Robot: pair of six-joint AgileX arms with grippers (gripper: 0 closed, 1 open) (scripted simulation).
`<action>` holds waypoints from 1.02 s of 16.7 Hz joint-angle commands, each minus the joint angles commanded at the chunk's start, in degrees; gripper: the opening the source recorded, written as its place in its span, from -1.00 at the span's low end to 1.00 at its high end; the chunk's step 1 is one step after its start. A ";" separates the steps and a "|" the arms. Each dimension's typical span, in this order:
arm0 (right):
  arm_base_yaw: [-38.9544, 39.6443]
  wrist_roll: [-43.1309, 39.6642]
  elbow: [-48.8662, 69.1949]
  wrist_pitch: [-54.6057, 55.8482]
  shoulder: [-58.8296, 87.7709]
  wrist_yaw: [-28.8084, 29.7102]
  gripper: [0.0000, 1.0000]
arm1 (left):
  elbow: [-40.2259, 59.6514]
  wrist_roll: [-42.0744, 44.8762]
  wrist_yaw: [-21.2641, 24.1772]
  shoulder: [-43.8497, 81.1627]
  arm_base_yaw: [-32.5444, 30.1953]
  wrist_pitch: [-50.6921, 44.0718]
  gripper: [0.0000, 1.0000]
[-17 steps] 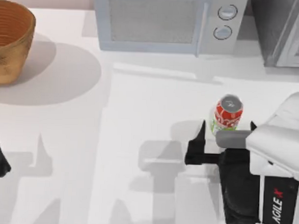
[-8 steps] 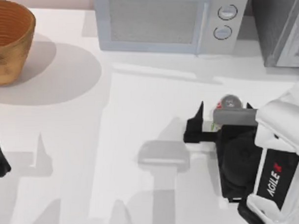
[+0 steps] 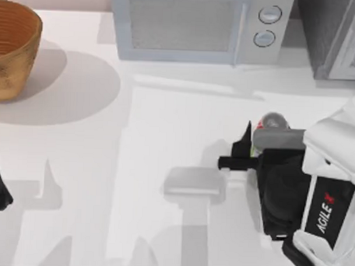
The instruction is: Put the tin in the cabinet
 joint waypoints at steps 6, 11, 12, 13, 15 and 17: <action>0.00 0.00 0.00 0.00 0.00 0.00 -0.96 | 0.00 0.00 0.00 0.00 0.00 0.00 1.00; 0.00 0.00 0.00 0.00 0.00 0.00 -1.00 | 0.00 0.00 0.00 0.00 0.00 0.00 1.00; 0.00 0.00 0.00 0.00 0.00 0.00 -1.00 | 0.00 0.00 0.00 0.00 0.00 0.00 1.00; 0.00 0.00 0.00 0.00 0.00 0.00 -1.00 | 0.00 0.00 0.00 0.00 0.00 0.00 1.00; 0.08 0.05 -0.08 0.00 -0.09 0.03 -1.00 | 0.00 0.00 0.00 0.00 0.00 0.00 1.00; 0.13 0.17 -0.11 -0.80 -0.74 -0.02 -1.00 | 0.00 0.00 0.00 0.00 0.00 0.00 1.00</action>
